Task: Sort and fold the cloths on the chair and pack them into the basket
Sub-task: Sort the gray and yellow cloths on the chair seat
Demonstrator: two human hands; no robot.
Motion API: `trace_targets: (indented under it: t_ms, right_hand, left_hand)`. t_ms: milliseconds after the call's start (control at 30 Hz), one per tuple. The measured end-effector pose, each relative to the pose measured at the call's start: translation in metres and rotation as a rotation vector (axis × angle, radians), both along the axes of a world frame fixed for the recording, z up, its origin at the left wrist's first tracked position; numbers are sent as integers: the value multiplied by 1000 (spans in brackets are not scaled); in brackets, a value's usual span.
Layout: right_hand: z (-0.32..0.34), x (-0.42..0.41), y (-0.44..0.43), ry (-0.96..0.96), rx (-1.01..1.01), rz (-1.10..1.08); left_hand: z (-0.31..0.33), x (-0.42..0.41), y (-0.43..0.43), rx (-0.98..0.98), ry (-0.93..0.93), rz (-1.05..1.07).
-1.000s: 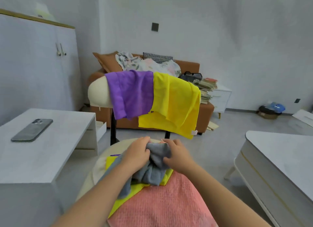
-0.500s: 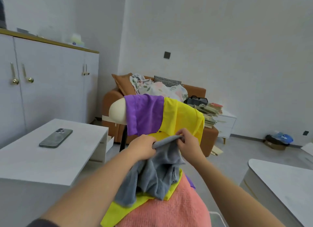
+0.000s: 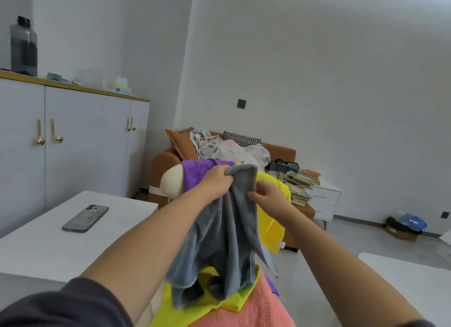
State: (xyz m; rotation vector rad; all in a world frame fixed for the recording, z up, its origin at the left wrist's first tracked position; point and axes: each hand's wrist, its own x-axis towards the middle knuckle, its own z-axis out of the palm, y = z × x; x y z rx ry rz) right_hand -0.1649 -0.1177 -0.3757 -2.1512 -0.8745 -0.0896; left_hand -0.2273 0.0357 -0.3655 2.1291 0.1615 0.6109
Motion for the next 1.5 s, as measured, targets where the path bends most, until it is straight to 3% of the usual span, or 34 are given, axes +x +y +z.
trace_targets:
  t_ms: [67,167,267,400,567,700,833,967,1067,1167,1333,1433,1500]
  right_hand:
    - [0,0,-5,104,-21,39]
    - [12,-5,-6,191,147,75]
    - [24,0,-2,45,180,28]
    - [42,7,2,-102,196,-35]
    - [63,14,-1,-215,229,-20]
    - [80,21,-11,-230,-5,90]
    - [82,42,-26,-263,-438,-74]
    - [85,48,-32,-250,-263,-173]
    - [97,38,-20,-336,-116,-137]
    - [111,25,-8,-429,-85,-79]
    - [117,35,-27,-386,-402,-132]
    - [111,45,-38,-347,-383,-205]
    - [112,43,-33,-360,-275,-186]
  left_hand:
    - [13,1,3,-82,-2,-18]
    - [24,1,9,-79,50,9]
    - [30,0,11,-19,108,-1]
    - [36,3,10,-52,76,-235]
    - [54,9,11,122,0,-120]
    - [69,7,14,143,-127,28]
    - [77,6,20,240,-113,171]
    - [70,10,34,254,77,265]
    - [68,9,16,160,259,-63]
    - [71,13,-10,118,138,-170]
    - [90,15,-1,351,-99,228]
    - [88,14,10,376,-26,299]
    - [83,14,3,356,66,101]
